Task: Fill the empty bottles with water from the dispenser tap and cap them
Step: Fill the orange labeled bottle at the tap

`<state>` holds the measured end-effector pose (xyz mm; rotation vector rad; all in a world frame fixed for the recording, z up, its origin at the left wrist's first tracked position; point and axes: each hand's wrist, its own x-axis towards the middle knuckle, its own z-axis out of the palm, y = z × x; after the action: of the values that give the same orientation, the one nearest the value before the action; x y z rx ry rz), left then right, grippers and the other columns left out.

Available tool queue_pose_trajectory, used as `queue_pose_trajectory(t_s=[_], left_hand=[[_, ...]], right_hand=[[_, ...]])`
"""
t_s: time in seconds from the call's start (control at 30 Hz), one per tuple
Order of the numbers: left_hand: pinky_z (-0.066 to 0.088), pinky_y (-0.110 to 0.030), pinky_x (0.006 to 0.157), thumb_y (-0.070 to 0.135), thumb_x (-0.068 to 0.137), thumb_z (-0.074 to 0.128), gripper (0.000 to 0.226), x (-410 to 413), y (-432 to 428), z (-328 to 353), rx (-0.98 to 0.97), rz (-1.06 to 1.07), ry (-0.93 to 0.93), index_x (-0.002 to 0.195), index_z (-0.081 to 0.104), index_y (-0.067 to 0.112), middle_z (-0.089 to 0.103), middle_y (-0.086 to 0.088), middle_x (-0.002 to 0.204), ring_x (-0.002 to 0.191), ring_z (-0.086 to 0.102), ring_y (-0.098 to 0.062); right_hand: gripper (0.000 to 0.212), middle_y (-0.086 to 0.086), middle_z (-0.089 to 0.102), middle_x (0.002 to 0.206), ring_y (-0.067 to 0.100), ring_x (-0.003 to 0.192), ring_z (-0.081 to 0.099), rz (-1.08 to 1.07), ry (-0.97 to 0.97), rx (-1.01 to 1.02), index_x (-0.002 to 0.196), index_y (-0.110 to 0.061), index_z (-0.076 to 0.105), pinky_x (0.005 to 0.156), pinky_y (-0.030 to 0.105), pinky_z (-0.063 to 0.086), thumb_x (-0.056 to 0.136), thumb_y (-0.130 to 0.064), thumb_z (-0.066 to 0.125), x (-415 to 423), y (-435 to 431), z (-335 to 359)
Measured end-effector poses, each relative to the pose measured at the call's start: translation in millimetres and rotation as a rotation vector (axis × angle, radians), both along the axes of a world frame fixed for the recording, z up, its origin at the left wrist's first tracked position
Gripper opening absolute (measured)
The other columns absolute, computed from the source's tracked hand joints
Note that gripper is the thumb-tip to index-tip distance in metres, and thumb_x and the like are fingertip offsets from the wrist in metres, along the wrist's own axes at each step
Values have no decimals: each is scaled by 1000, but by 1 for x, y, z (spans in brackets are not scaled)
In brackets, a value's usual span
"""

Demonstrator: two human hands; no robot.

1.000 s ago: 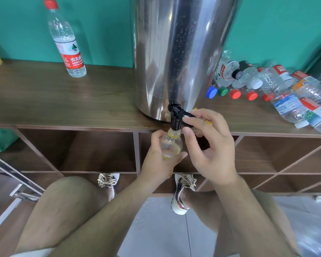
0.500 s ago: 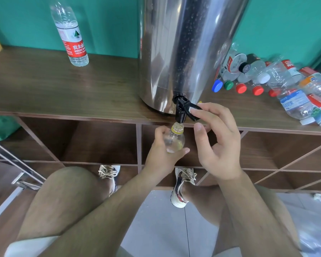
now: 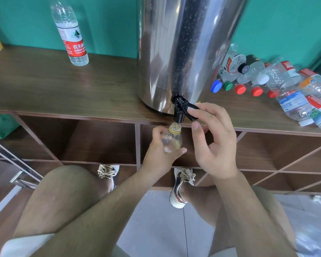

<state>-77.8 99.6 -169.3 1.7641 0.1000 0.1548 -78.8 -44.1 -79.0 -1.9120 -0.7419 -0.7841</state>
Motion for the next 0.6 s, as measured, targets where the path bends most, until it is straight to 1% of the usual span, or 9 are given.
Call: queue_pose_trajectory(t_s=[0.2, 0.33, 0.4, 0.5, 0.6], left_hand=[[54, -44, 98, 36, 76, 90, 75, 3, -1, 1, -5, 5, -7, 126, 35, 37, 63, 7, 124, 112, 65, -12], [55, -44, 98, 36, 80, 87, 69, 3, -3, 2, 1, -14, 2, 125, 34, 36, 60, 11, 122, 113, 64, -9], [54, -45, 99, 32, 83, 85, 68, 3, -3, 3, -1, -23, 10, 127, 33, 34, 57, 14, 123, 115, 62, -9], [53, -43, 102, 25, 87, 81, 68, 0, -2, 5, -11, -44, 32, 132, 31, 32, 52, 16, 124, 118, 59, -9], [53, -42, 103, 25, 87, 81, 68, -1, -2, 7, -8, -44, 38, 135, 33, 30, 48, 24, 122, 119, 57, -7]], right_hand=[[28, 17, 59, 125, 23, 115, 61, 8, -8, 8, 122, -1, 71, 77, 26, 54, 98, 3, 58, 1, 0, 0], [25, 15, 59, 125, 22, 113, 61, 10, -12, 12, 122, -3, 71, 70, 37, 56, 100, -5, 59, 1, 0, -1], [25, 14, 59, 125, 23, 112, 62, 12, -15, 17, 123, -5, 71, 67, 39, 55, 100, -8, 60, 2, 0, -1], [24, 15, 60, 128, 28, 114, 62, 4, -12, 10, 122, -4, 72, 64, 37, 54, 100, -11, 64, 1, 0, -2], [24, 15, 60, 131, 33, 116, 63, -14, -22, 10, 119, -2, 73, 65, 36, 56, 101, -15, 65, 2, 1, -2]])
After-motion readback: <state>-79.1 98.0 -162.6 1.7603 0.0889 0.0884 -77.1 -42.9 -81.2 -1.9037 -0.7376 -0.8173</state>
